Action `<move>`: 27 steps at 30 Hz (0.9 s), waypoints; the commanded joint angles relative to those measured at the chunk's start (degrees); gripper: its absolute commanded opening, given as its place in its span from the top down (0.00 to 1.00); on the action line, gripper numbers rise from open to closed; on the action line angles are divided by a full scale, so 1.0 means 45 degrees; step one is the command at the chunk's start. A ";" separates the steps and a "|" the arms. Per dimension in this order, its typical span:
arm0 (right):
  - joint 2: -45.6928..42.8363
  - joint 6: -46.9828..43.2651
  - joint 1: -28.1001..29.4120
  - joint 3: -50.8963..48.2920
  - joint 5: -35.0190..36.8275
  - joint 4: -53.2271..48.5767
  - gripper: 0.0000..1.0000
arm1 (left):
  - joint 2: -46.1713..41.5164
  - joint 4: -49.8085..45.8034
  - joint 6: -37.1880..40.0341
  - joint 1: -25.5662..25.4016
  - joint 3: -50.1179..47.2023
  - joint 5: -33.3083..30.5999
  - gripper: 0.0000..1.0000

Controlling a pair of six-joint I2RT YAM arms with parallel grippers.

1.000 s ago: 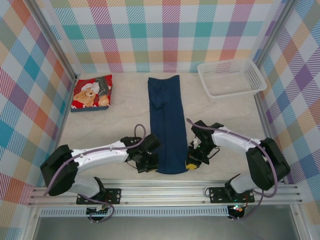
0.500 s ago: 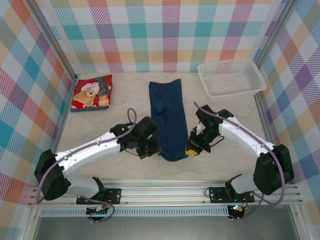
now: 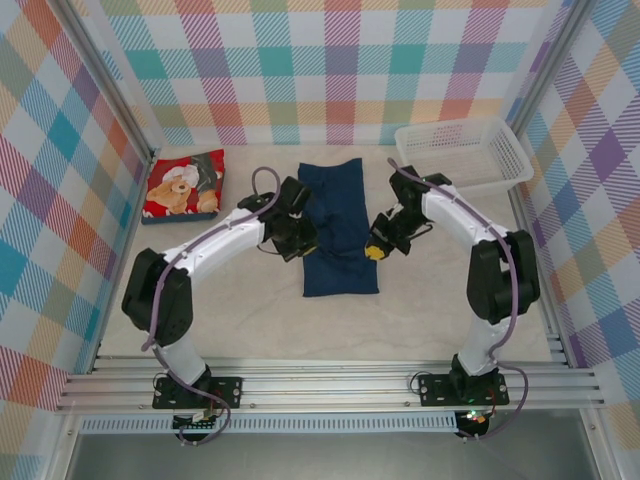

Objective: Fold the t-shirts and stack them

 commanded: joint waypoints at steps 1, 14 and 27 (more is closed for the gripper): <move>0.0926 0.0171 -0.0154 0.1160 0.0388 -0.0143 1.00 | 0.0692 -0.0366 0.0722 0.0278 0.0950 -0.0201 1.00; 0.3662 0.0068 -0.0487 0.4150 0.1527 -0.0516 1.00 | 0.3074 -0.0192 0.1212 0.1375 0.2914 -0.0518 1.00; 0.5193 -0.0285 -0.0550 0.5853 0.1610 -0.0434 0.87 | 0.4539 -0.0632 0.1432 0.1875 0.4308 -0.0510 0.84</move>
